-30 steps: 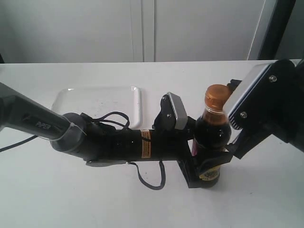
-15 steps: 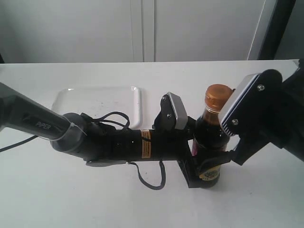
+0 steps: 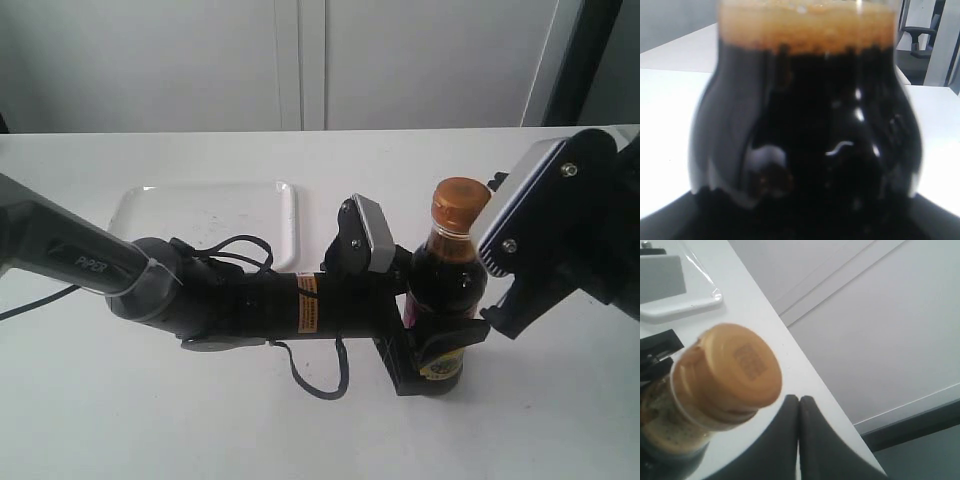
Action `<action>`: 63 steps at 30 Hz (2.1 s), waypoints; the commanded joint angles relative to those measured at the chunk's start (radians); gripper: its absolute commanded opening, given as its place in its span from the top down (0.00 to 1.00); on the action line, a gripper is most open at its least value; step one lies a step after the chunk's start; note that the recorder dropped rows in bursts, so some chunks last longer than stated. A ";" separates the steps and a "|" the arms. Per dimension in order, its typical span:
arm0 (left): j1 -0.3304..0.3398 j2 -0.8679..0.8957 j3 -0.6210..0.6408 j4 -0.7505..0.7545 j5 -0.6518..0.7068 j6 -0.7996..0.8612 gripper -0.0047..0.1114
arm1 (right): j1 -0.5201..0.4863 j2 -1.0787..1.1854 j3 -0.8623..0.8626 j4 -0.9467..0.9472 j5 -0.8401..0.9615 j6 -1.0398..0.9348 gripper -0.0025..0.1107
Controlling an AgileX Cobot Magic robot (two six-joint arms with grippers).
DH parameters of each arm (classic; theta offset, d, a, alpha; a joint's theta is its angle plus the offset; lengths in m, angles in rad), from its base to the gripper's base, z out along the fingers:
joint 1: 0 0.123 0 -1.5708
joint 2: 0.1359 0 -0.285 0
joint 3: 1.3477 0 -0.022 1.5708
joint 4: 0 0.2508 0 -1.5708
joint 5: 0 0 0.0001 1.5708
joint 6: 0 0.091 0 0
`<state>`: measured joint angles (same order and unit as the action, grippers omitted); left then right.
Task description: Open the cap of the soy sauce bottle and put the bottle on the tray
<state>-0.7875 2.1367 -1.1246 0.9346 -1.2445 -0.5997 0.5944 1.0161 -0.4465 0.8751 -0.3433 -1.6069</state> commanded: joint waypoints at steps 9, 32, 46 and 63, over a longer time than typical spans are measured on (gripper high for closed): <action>-0.005 0.005 0.006 0.015 0.023 -0.014 0.96 | 0.004 0.011 -0.007 0.010 0.053 -0.007 0.98; -0.005 0.005 0.006 0.014 0.065 -0.014 0.96 | 0.201 -0.092 -0.348 0.642 -0.169 -0.509 0.98; -0.005 0.005 0.006 0.015 0.064 -0.014 0.96 | -0.008 -0.077 -0.328 0.673 0.078 -0.538 0.98; -0.005 0.005 0.006 0.015 0.064 -0.014 0.96 | -0.483 0.181 -0.495 0.198 1.019 -0.071 0.98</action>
<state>-0.7887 2.1367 -1.1266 0.9273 -1.2334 -0.6045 0.1847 1.1491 -0.8785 1.3120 0.4693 -1.9425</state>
